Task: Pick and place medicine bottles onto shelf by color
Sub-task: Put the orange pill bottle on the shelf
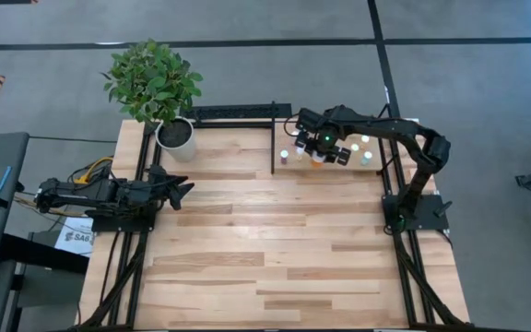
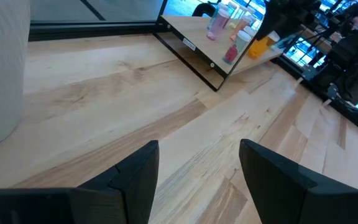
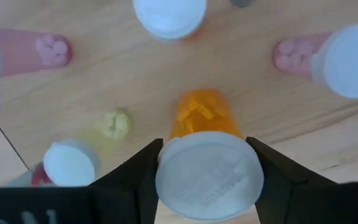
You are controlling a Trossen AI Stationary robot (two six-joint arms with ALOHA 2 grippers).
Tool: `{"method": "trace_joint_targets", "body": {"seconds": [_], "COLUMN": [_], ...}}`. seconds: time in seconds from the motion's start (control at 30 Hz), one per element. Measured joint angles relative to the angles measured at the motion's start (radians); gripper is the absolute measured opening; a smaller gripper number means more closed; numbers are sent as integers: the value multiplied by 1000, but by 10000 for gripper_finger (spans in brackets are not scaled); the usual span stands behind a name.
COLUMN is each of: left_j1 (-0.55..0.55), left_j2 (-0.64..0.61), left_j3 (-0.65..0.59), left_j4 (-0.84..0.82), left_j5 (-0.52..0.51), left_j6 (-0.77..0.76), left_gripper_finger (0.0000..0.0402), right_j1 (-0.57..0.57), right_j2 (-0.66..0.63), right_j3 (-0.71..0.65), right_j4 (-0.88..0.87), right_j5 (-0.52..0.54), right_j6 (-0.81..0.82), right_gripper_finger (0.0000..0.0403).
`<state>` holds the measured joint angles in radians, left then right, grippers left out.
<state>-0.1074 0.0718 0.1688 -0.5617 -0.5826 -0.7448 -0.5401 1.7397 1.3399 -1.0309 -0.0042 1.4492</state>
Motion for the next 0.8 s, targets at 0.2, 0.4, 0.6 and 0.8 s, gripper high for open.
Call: {"method": "trace_joint_targets", "body": {"seconds": [0.2,0.4,0.6,0.8], "left_j1": [0,0,0,0], "left_j2": [0,0,0,0], "left_j3": [0,0,0,0], "left_j4": [0,0,0,0], "left_j5": [0,0,0,0], "left_j6": [0,0,0,0], "left_gripper_finger": [210,210,210,210], "right_j1": [0,0,0,0], "right_j2": [0,0,0,0], "right_j3": [0,0,0,0], "right_j4": [22,26,42,48], "right_j5": [24,34,34,34], "right_j6": [19,20,18,-4], "right_gripper_finger": [210,210,214,227]}}
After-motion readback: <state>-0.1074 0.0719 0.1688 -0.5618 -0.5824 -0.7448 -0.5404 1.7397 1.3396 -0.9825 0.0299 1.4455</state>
